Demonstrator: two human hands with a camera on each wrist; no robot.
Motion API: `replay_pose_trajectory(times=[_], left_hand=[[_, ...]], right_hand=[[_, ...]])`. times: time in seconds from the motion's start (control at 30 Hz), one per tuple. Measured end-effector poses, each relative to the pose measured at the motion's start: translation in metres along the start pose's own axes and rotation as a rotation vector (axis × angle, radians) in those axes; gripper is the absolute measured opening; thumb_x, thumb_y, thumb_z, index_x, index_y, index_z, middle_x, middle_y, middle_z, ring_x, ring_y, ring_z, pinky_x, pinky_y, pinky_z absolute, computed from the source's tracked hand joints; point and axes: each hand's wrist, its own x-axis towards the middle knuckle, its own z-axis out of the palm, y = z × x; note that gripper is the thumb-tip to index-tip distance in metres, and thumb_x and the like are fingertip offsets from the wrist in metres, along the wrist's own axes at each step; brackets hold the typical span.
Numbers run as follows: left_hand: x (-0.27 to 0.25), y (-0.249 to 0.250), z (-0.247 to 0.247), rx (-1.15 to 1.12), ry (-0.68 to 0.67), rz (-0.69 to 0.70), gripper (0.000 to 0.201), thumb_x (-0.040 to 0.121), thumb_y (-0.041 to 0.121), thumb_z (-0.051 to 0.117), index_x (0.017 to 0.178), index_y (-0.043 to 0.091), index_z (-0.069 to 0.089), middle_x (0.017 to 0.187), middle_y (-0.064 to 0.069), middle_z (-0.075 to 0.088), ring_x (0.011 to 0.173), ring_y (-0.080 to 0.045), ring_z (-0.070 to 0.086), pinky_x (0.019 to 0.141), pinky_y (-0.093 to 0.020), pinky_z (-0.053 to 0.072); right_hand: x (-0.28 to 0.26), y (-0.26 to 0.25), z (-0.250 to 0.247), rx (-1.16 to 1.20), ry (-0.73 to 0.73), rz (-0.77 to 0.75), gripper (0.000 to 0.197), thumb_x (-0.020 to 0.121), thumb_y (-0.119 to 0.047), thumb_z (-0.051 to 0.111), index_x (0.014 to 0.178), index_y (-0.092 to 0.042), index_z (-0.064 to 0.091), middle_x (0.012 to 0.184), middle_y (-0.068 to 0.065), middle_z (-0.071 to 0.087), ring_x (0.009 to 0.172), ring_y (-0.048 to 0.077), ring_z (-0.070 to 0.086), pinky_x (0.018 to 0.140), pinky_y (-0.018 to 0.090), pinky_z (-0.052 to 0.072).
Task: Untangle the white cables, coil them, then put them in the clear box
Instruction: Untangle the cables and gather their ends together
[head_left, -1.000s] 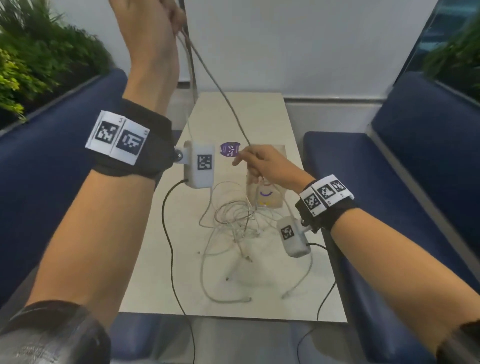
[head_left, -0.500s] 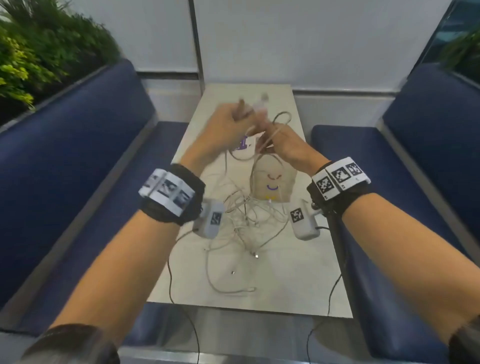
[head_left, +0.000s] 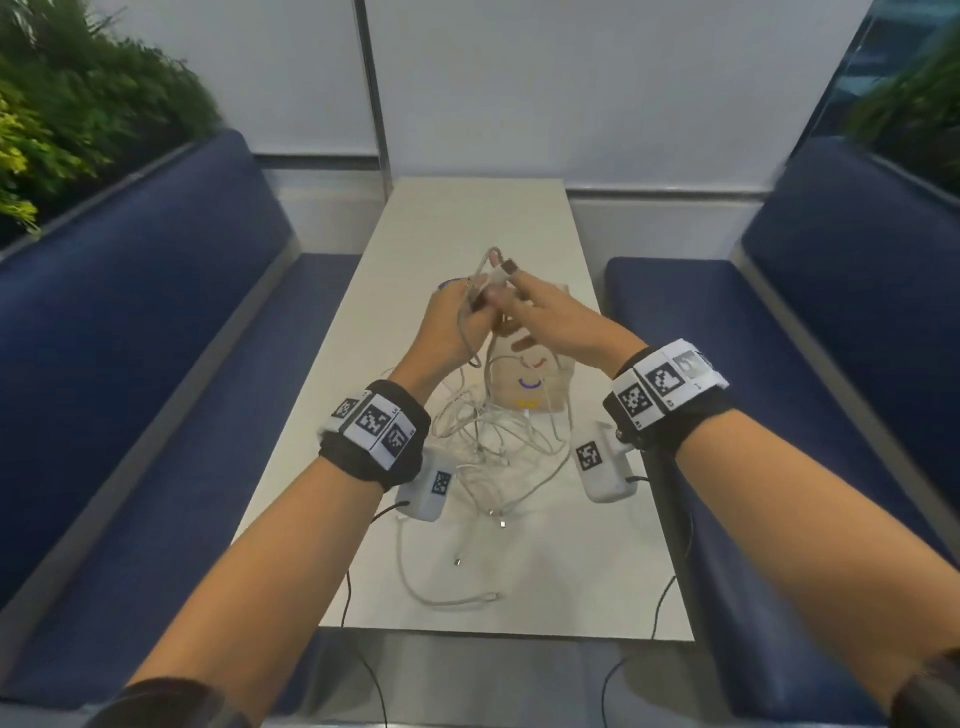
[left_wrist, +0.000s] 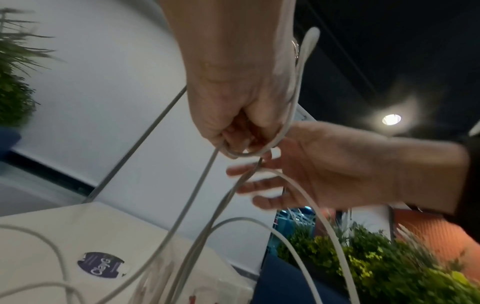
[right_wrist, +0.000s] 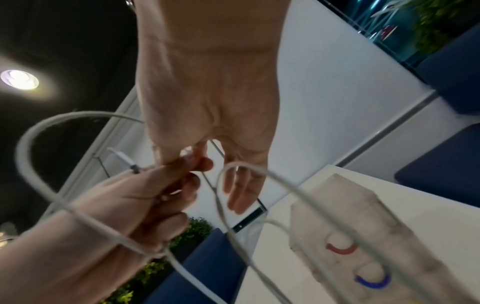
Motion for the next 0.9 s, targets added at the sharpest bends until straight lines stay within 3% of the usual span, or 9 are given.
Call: replay_pose_trajectory(times=[0.1, 0.2, 0.37, 0.47, 0.57, 0.63, 0.73, 0.8, 0.9], left_hand=[[0.005, -0.002, -0.012, -0.040, 0.072, 0.014, 0.029, 0.095, 0.033, 0.055, 0.073, 0.020, 0.068, 0.061, -0.002, 0.067, 0.070, -0.022, 0.067, 0.079, -0.039, 0.055], [0.009, 0.000, -0.021, -0.150, 0.100, 0.042, 0.029, 0.098, 0.027, 0.054, 0.073, 0.019, 0.067, 0.061, -0.008, 0.065, 0.068, -0.017, 0.065, 0.085, -0.041, 0.055], [0.010, 0.011, -0.040, -0.260, 0.170, 0.078, 0.033, 0.105, 0.017, 0.050, 0.083, -0.003, 0.064, 0.060, -0.001, 0.058, 0.053, -0.002, 0.053, 0.059, -0.017, 0.043], [0.012, 0.023, -0.056, -0.350, 0.247, 0.112, 0.031, 0.107, 0.017, 0.047, 0.080, 0.008, 0.061, 0.062, -0.004, 0.053, 0.049, 0.001, 0.046, 0.052, -0.007, 0.035], [0.014, 0.028, -0.064, -0.426, 0.264, 0.147, 0.029, 0.107, 0.017, 0.045, 0.083, 0.009, 0.060, 0.065, -0.006, 0.053, 0.048, 0.001, 0.046, 0.050, -0.006, 0.034], [0.014, 0.032, -0.061, -0.413, 0.229, 0.164, 0.028, 0.108, 0.017, 0.044, 0.086, 0.009, 0.061, 0.068, -0.009, 0.055, 0.048, 0.002, 0.048, 0.049, -0.006, 0.034], [0.016, 0.032, -0.049, -0.339, 0.140, 0.169, 0.027, 0.108, 0.011, 0.043, 0.090, 0.002, 0.061, 0.069, -0.012, 0.059, 0.048, 0.004, 0.052, 0.054, -0.006, 0.037], [0.018, 0.029, -0.041, -0.297, 0.073, 0.181, 0.026, 0.106, 0.012, 0.044, 0.092, 0.000, 0.062, 0.068, -0.013, 0.062, 0.056, 0.000, 0.059, 0.065, -0.014, 0.044], [0.019, 0.030, -0.035, -0.277, 0.047, 0.167, 0.027, 0.106, 0.012, 0.045, 0.092, -0.002, 0.064, 0.072, -0.019, 0.065, 0.056, 0.000, 0.058, 0.066, -0.015, 0.043]], right_hand=[[-0.006, 0.016, -0.003, 0.027, -0.027, 0.034, 0.037, 0.105, -0.036, 0.040, 0.125, -0.013, 0.061, 0.081, 0.001, 0.059, 0.061, 0.015, 0.049, 0.055, 0.030, 0.042], [-0.009, 0.023, -0.002, 0.111, -0.028, 0.058, 0.039, 0.106, -0.028, 0.039, 0.107, -0.001, 0.067, 0.060, -0.001, 0.033, 0.049, 0.012, 0.027, 0.048, 0.026, 0.027], [-0.010, 0.039, -0.004, -0.046, 0.132, 0.190, 0.044, 0.105, -0.035, 0.038, 0.075, -0.015, 0.064, 0.056, 0.003, 0.032, 0.046, 0.016, 0.029, 0.040, 0.023, 0.028], [-0.014, 0.055, -0.008, -0.297, 0.238, 0.328, 0.046, 0.104, -0.034, 0.040, 0.070, -0.017, 0.066, 0.056, 0.002, 0.045, 0.047, 0.020, 0.042, 0.035, 0.021, 0.036], [-0.017, 0.066, -0.013, -0.419, 0.232, 0.421, 0.046, 0.105, -0.029, 0.037, 0.078, -0.015, 0.071, 0.073, 0.009, 0.060, 0.062, 0.026, 0.055, 0.056, 0.031, 0.051], [-0.014, 0.070, -0.014, -0.597, 0.177, 0.459, 0.040, 0.104, -0.023, 0.034, 0.105, -0.010, 0.072, 0.110, 0.019, 0.065, 0.096, 0.037, 0.061, 0.086, 0.042, 0.052], [-0.007, 0.054, -0.005, -0.618, 0.446, 0.309, 0.043, 0.093, -0.017, 0.047, 0.135, -0.022, 0.054, 0.131, 0.015, 0.048, 0.122, 0.035, 0.042, 0.102, 0.045, 0.037], [-0.004, 0.028, 0.002, -0.418, 0.576, 0.004, 0.050, 0.083, -0.017, 0.057, 0.132, -0.026, 0.057, 0.121, 0.007, 0.047, 0.113, 0.025, 0.045, 0.098, 0.036, 0.037], [-0.002, -0.010, 0.009, -0.191, 0.405, -0.132, 0.016, 0.088, -0.024, 0.063, 0.102, -0.019, 0.070, 0.095, 0.002, 0.060, 0.076, 0.015, 0.061, 0.075, 0.021, 0.049]])
